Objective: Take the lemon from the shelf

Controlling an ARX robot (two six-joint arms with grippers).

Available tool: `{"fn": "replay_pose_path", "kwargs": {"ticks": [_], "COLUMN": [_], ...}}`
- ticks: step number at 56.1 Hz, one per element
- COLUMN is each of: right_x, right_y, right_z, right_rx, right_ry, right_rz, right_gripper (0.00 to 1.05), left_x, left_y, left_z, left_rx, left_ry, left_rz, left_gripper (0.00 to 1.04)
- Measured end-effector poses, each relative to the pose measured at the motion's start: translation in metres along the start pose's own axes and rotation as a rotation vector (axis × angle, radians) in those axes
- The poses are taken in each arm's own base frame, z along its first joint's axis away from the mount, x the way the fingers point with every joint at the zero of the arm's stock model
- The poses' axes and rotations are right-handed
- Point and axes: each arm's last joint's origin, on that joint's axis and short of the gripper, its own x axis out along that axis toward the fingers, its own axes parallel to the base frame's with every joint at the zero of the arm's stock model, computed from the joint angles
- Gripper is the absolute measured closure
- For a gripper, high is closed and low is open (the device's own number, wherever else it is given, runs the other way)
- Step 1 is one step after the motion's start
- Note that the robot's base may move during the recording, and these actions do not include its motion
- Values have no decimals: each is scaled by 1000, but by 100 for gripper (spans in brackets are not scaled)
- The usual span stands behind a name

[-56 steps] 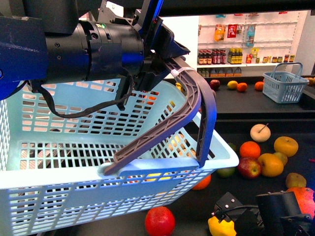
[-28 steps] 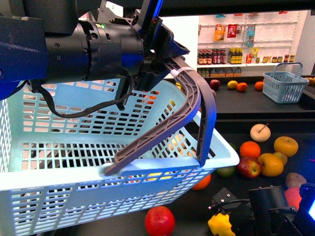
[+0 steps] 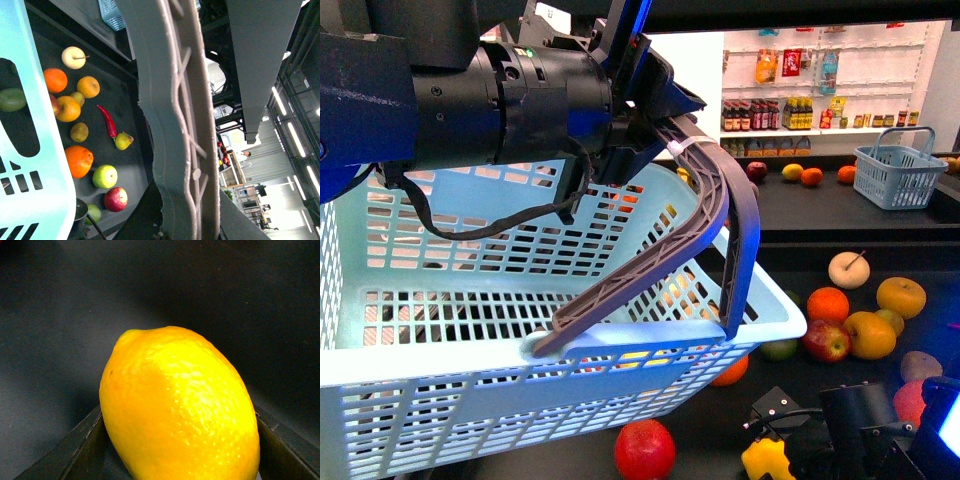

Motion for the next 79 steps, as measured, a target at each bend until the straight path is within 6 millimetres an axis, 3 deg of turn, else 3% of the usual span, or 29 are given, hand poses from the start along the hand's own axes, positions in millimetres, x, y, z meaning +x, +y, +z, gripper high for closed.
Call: {"fn": "replay_pose_path", "kwargs": {"ticks": [10, 19, 28, 37, 47, 55, 68, 79], "right_x": [-11, -34, -81, -136, -186, -220, -224, -217], "right_y": [-27, -69, -106, -118, -105, -68, -25, -13], "right_z": [14, 36, 74, 117, 142, 154, 158, 157], "right_rx": [91, 252, 552, 820, 1020, 1076, 1031, 1002], "right_ry": [11, 10, -141, -373, -550, -655, -620, -593], "right_rz": [-168, -373, -468, -354, -82, 183, 345, 354], "right_gripper": [33, 33, 33, 33, 33, 34, 34, 34], "left_x": [0, 0, 0, 0, 0, 0, 0, 0], "left_y": [0, 0, 0, 0, 0, 0, 0, 0], "left_z": [0, 0, 0, 0, 0, 0, 0, 0], "left_rx": [0, 0, 1, 0, 0, 0, 0, 0], "left_ry": [-1, 0, 0, 3, -2, -1, 0, 0], "left_rz": [0, 0, 0, -2, 1, 0, 0, 0], "left_gripper": [95, 95, 95, 95, 95, 95, 95, 95]}}
